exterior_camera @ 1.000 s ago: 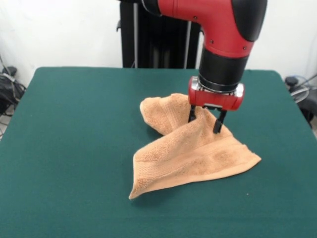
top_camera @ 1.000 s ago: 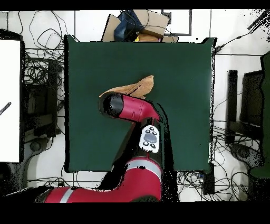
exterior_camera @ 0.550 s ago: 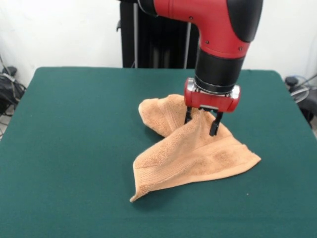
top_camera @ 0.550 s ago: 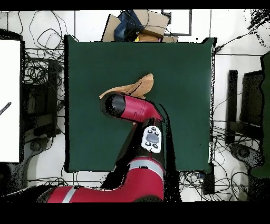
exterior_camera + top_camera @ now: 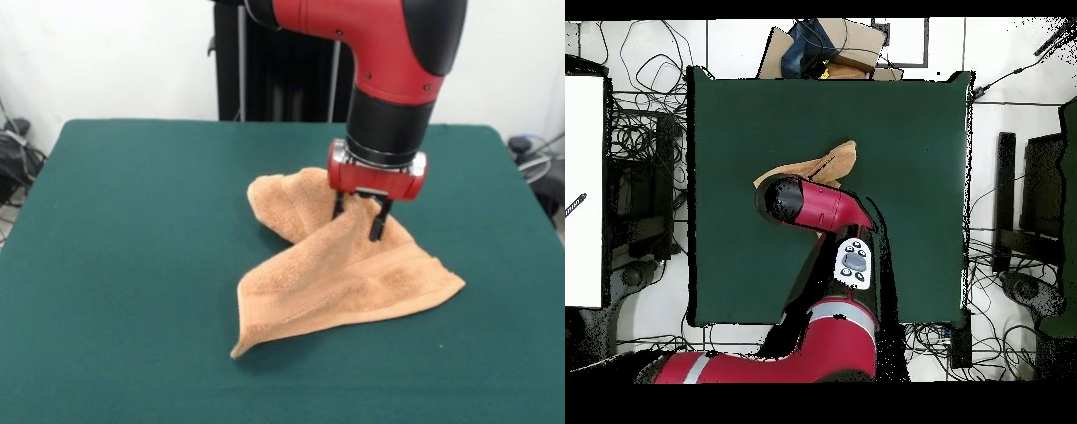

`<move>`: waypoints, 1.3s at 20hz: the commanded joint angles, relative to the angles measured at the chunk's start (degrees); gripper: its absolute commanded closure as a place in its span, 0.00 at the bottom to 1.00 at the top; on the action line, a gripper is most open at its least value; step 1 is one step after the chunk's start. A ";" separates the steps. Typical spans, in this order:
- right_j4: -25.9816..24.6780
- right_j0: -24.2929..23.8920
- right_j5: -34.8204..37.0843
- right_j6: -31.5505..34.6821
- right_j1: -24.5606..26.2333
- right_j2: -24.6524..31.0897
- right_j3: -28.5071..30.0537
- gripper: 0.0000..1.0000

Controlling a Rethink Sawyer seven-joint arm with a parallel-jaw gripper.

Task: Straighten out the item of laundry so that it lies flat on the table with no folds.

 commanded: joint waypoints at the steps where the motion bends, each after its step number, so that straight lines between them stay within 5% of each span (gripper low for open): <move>1: 2.05 0.67 -3.64 12.83 0.81 4.27 0.57 1.00; 14: 1.51 -1.42 -3.59 11.44 -0.37 4.44 1.56 1.00; 26: -0.47 -8.29 2.68 7.18 -8.39 2.17 6.24 1.00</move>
